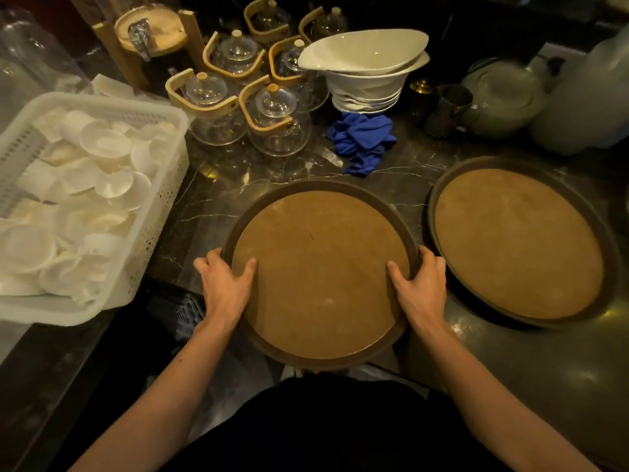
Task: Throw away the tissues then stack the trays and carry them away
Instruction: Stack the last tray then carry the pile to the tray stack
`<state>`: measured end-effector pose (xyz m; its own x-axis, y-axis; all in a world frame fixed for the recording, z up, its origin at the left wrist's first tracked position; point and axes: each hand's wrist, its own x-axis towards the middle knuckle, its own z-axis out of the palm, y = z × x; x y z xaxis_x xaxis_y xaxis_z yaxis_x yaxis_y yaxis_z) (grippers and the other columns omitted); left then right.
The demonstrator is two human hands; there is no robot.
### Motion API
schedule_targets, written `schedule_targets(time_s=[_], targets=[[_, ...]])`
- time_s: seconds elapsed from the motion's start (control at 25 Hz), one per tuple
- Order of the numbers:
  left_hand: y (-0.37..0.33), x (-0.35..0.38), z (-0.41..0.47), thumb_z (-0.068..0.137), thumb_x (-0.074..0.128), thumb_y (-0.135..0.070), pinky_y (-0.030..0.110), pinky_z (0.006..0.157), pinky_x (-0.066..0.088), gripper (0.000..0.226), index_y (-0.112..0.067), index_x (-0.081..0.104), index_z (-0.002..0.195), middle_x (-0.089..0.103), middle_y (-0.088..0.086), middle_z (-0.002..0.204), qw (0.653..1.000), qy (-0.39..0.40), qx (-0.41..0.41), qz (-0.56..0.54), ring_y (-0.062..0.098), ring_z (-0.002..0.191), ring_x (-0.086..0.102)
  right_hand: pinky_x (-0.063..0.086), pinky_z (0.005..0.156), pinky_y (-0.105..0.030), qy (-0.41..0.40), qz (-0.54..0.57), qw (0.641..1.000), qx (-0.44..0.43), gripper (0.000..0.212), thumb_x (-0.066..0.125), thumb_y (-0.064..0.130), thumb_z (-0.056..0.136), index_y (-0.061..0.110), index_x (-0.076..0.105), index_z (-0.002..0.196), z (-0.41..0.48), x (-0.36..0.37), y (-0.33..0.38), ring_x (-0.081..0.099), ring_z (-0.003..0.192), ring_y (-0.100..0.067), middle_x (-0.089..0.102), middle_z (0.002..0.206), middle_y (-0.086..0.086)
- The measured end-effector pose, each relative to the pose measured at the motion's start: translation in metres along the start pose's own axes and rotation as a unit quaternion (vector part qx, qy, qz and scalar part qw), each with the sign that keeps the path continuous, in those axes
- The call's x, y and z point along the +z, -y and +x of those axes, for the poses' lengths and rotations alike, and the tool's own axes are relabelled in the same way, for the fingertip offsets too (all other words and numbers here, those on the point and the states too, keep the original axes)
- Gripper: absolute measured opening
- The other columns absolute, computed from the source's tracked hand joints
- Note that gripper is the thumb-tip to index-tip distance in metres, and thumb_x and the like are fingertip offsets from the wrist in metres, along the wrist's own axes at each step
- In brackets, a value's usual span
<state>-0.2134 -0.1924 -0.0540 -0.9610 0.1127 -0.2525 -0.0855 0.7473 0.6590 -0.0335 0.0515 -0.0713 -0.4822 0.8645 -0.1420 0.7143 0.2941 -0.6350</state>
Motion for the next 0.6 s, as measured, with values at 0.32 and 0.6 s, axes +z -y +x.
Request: schedule_targets(time_s=[0.32, 0.6], targets=[[-0.027, -0.009, 0.000, 0.081, 0.074, -0.034, 0.040, 0.102, 0.039, 0.071, -0.004, 0.038, 0.135, 0.034, 0.014, 0.134, 0.993, 0.025, 0.106, -0.040, 0.031, 0.117, 0.047, 0.039, 0.097, -0.037, -0.108, 0.059, 0.991, 0.042, 0.070, 0.070, 0.039, 0.085, 0.007, 0.041, 0.140, -0.047, -0.031, -0.001, 0.047, 0.116, -0.026, 0.044, 0.124, -0.010], [-0.073, 0.038, -0.033, 0.080, 0.074, -0.032, 0.032, 0.096, 0.037, 0.068, -0.006, 0.041, 0.133, 0.035, 0.011, 0.131, 0.971, 0.120, 0.200, -0.057, 0.026, 0.115, 0.045, 0.041, 0.096, -0.034, -0.216, 0.073, 0.968, 0.107, 0.065, 0.071, 0.036, 0.085, 0.009, 0.044, 0.137, -0.090, -0.087, -0.051, 0.049, 0.112, -0.023, 0.045, 0.123, -0.009]])
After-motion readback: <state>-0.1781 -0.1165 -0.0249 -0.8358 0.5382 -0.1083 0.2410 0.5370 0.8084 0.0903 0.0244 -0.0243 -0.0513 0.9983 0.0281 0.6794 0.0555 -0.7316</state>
